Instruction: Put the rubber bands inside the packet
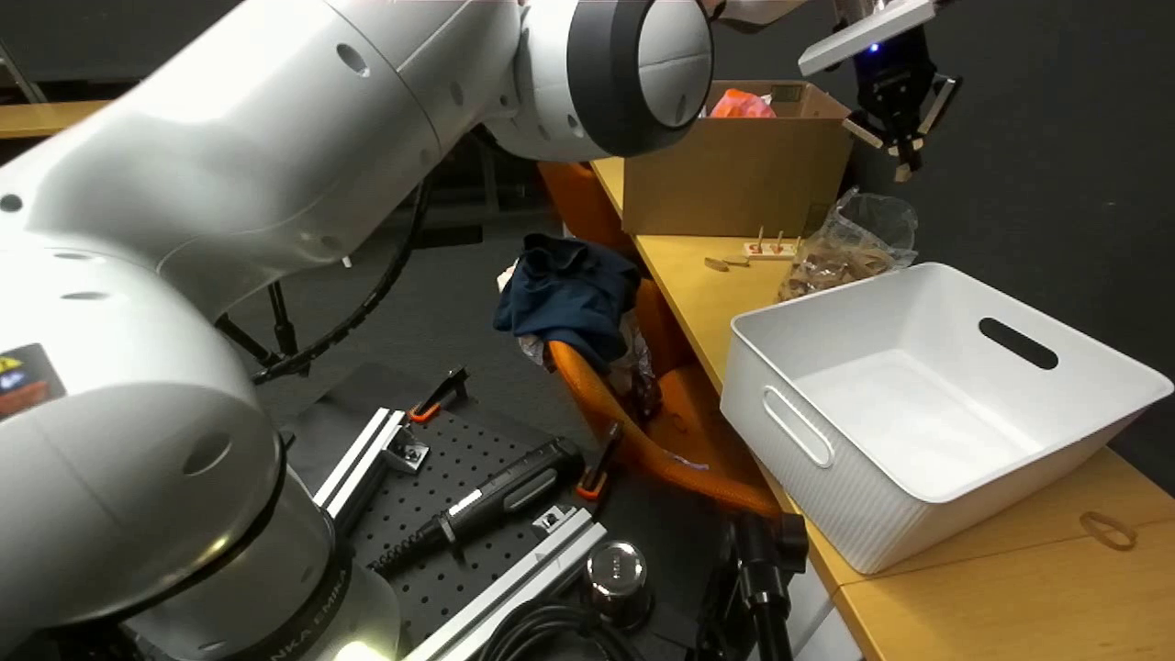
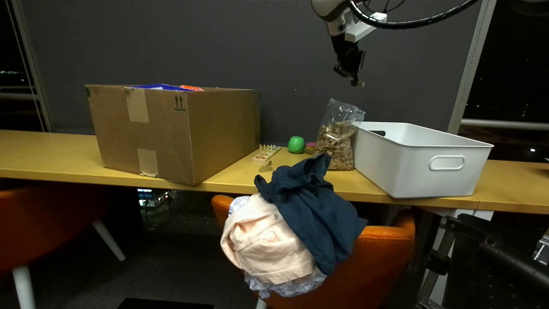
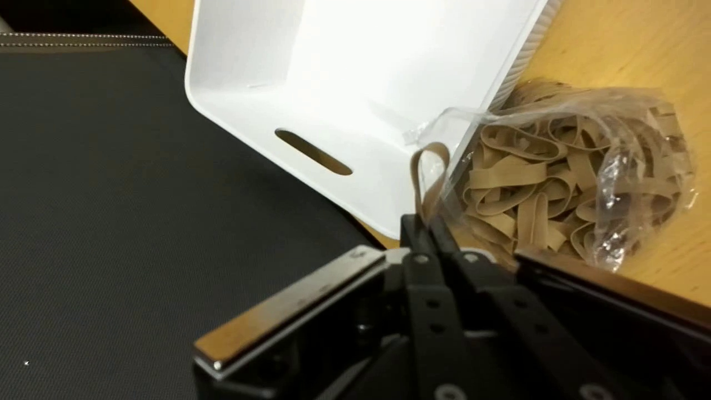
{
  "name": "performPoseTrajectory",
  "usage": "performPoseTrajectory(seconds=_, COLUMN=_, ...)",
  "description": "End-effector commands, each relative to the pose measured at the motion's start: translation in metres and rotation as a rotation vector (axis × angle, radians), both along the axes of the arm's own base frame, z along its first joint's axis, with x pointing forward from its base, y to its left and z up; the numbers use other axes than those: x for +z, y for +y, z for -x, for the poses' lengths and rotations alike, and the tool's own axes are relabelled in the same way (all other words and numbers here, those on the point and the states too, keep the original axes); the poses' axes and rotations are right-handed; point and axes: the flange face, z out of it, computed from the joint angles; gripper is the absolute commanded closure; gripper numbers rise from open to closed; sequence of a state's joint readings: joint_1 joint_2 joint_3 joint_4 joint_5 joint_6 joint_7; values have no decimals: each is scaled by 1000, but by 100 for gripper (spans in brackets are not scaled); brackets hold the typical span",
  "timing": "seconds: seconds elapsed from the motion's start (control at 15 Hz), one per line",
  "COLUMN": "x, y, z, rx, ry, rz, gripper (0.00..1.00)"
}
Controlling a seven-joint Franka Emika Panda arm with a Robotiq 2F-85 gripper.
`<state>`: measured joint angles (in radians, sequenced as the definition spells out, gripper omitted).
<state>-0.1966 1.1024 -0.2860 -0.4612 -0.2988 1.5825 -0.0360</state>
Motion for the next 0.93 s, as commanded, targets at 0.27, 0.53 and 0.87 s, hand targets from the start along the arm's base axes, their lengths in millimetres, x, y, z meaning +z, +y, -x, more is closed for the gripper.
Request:
performPoseTrajectory(seconds=0.27, x=-44, y=7, z=-2, rx=-28, ry=25, rz=-97, gripper=98)
performPoseTrajectory(seconds=0.53, x=-62, y=8, z=-5, rx=-35, ry=31, rz=-98, gripper=60)
performPoseTrajectory(seconds=0.87, x=-52, y=10, z=-9, rx=-21, ry=5, rz=-62, gripper=23)
